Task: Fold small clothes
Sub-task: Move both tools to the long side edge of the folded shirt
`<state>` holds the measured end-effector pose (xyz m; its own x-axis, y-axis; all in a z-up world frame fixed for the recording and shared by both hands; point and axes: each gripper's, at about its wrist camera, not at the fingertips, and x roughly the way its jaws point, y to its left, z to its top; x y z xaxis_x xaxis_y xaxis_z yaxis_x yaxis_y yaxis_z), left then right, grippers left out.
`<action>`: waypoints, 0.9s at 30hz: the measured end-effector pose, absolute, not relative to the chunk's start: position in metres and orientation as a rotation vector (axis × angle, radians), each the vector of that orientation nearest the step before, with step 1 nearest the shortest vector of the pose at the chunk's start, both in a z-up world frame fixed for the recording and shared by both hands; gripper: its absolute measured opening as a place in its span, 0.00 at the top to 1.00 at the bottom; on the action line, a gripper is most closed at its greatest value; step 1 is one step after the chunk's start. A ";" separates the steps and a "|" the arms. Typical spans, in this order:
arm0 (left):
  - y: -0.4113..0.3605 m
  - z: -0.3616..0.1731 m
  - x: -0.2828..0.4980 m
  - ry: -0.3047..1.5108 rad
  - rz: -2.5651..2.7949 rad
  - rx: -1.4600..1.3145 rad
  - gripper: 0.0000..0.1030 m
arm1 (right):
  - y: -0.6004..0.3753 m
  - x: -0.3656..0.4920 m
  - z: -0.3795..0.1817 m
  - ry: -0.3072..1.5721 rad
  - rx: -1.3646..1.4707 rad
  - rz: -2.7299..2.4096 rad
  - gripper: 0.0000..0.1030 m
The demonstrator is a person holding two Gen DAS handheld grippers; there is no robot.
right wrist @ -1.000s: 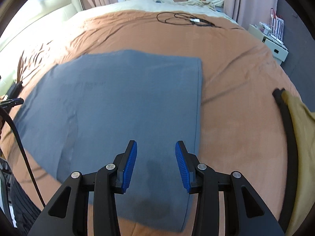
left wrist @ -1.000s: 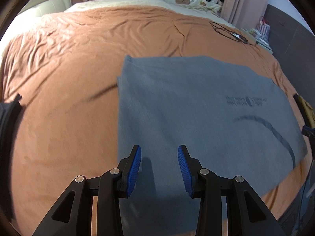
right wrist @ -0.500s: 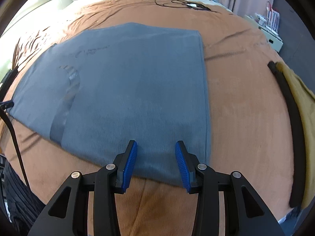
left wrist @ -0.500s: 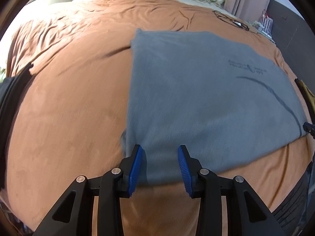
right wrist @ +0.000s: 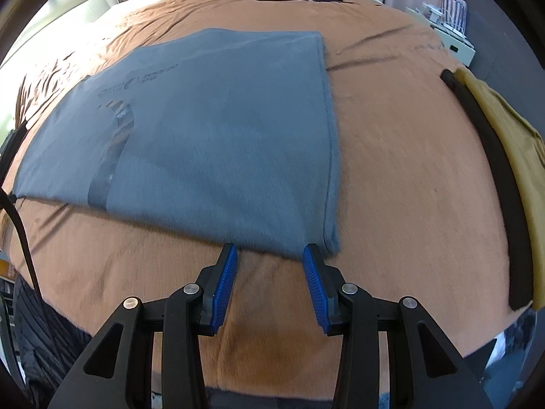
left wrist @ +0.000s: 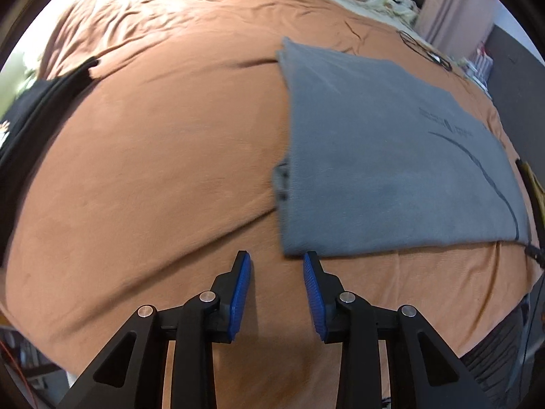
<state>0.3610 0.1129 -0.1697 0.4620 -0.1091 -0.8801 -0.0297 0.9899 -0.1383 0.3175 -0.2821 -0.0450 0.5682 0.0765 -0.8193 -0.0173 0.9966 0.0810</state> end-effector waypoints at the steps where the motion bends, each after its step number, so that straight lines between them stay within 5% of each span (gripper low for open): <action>1: 0.118 -0.167 0.358 1.082 -0.049 -0.164 0.65 | -0.285 0.314 -0.045 0.968 0.091 0.057 0.63; 17: 0.132 -0.171 0.358 1.103 -0.164 -0.517 0.64 | -0.332 0.297 -0.061 0.906 0.604 0.239 0.63; 22: 0.137 -0.181 0.363 1.117 -0.169 -0.622 0.57 | -0.357 0.298 -0.082 0.874 0.798 0.282 0.63; 27: 0.146 -0.186 0.368 1.103 -0.161 -0.705 0.57 | -0.376 0.299 -0.100 0.843 0.878 0.272 0.56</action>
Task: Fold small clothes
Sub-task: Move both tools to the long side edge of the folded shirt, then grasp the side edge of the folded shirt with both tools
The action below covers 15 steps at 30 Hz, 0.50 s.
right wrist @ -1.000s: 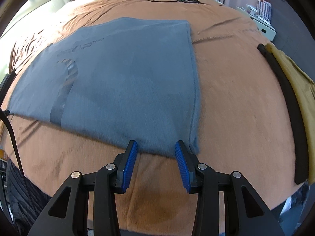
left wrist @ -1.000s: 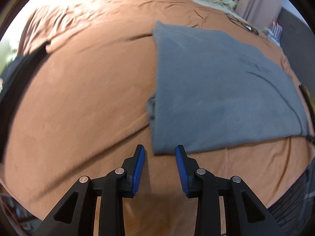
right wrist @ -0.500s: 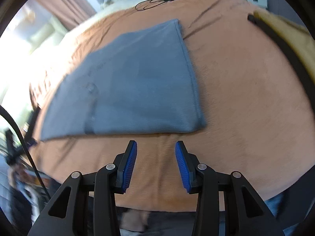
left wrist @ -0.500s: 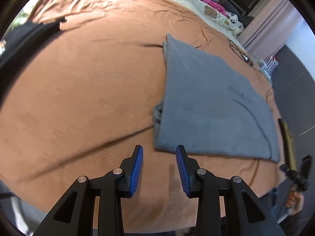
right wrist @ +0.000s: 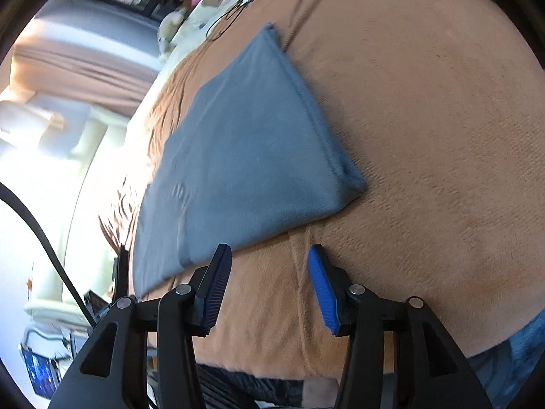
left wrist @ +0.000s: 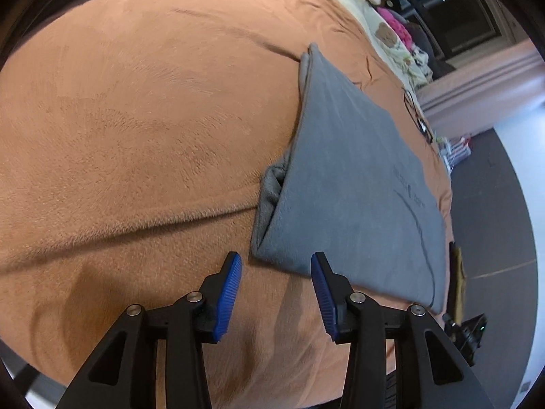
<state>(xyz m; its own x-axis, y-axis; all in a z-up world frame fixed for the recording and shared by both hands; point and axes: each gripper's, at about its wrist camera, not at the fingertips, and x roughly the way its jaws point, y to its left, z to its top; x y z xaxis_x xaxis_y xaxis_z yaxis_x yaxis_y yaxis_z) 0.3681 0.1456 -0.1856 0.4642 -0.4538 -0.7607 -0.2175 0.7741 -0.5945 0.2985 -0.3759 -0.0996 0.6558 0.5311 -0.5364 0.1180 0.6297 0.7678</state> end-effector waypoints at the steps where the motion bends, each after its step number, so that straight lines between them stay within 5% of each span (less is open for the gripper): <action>1: 0.147 -0.187 0.369 1.101 -0.159 -0.719 0.57 | -0.378 0.299 -0.103 0.833 0.892 0.270 0.56; 15: 0.157 -0.195 0.369 1.077 -0.164 -0.917 0.59 | -0.376 0.283 -0.132 0.756 1.020 0.259 0.57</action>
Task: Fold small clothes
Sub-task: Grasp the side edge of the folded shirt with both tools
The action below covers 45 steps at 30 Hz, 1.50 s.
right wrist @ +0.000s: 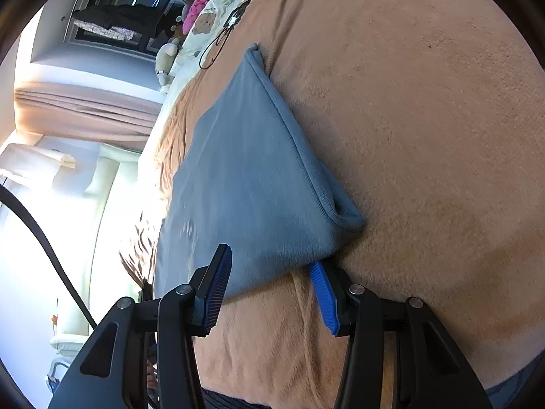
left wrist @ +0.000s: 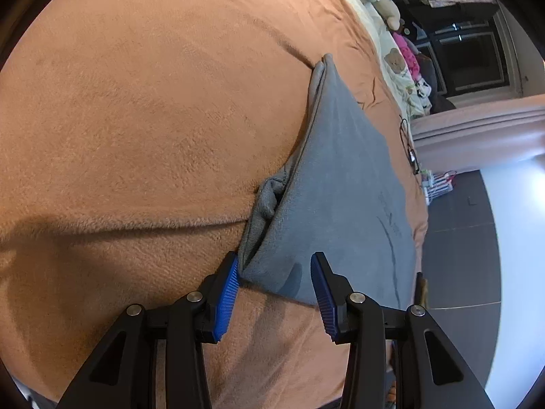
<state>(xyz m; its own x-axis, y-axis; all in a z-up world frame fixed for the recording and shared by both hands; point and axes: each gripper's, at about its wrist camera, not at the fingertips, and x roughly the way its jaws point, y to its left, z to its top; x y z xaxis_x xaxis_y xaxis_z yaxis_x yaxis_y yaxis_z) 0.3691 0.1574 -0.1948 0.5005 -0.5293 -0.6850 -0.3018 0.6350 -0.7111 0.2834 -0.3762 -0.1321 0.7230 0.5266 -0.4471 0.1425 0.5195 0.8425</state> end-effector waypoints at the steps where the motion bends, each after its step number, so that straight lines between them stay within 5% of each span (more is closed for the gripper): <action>1: 0.156 -0.194 0.371 1.075 -0.153 -0.908 0.63 | -0.375 0.284 -0.131 0.756 1.019 0.253 0.58; 4: 0.154 -0.193 0.375 1.073 -0.105 -0.883 0.73 | -0.373 0.283 -0.131 0.757 1.022 0.224 0.63; 10: 0.149 -0.194 0.384 1.067 -0.069 -0.869 0.75 | -0.359 0.289 -0.117 0.757 1.022 0.167 0.67; 14: 0.146 -0.193 0.390 1.056 -0.032 -0.856 0.90 | -0.350 0.292 -0.109 0.751 1.023 0.103 0.84; 19: 0.148 -0.184 0.389 1.013 0.000 -0.820 0.94 | -0.335 0.287 -0.090 0.729 0.984 0.053 0.94; 45: 0.170 -0.138 0.336 0.918 -0.053 -0.799 0.94 | -0.285 0.258 -0.041 0.724 0.796 0.015 0.99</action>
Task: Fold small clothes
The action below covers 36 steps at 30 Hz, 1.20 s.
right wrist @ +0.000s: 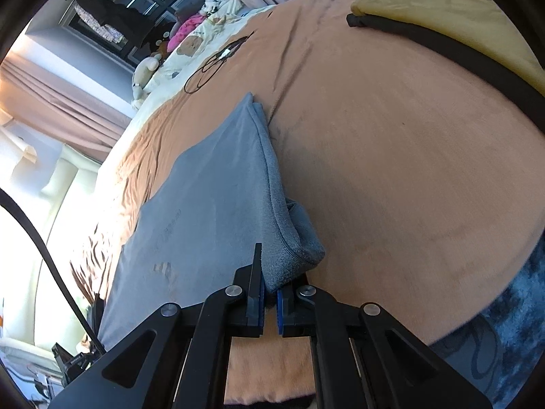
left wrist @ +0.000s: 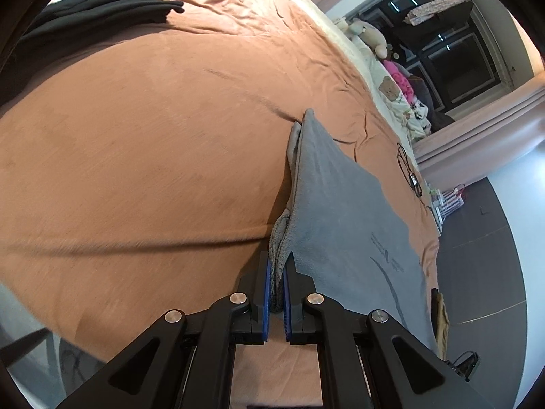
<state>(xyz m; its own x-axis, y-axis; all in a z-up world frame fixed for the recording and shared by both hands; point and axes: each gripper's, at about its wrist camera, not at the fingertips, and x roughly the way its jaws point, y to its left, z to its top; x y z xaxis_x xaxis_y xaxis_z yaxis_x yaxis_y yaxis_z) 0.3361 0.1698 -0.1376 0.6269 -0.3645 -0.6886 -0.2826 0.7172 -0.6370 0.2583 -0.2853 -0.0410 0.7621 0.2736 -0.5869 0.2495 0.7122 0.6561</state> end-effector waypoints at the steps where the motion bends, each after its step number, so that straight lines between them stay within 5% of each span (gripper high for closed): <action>1: 0.171 -0.137 0.331 0.918 -0.055 -0.801 0.94 | -0.286 0.256 -0.040 0.723 0.786 0.016 0.99; 10: 0.169 -0.146 0.314 0.944 -0.083 -0.782 0.94 | -0.289 0.242 -0.048 0.742 0.747 0.024 0.98; 15: 0.163 -0.165 0.316 0.995 -0.078 -0.744 0.93 | -0.292 0.232 -0.041 0.751 0.639 -0.041 0.86; 18: 0.167 -0.169 0.315 0.998 -0.093 -0.768 0.90 | -0.294 0.223 -0.027 0.720 0.572 -0.080 0.64; 20: 0.168 -0.170 0.314 1.002 -0.091 -0.771 0.77 | -0.288 0.220 -0.015 0.693 0.527 -0.068 0.50; 23: 0.169 -0.169 0.313 0.982 -0.102 -0.775 0.57 | -0.267 0.219 0.003 0.663 0.462 0.016 0.50; 36: 0.173 -0.182 0.303 1.015 -0.135 -0.841 0.55 | -0.163 0.257 0.015 0.711 0.276 0.258 0.50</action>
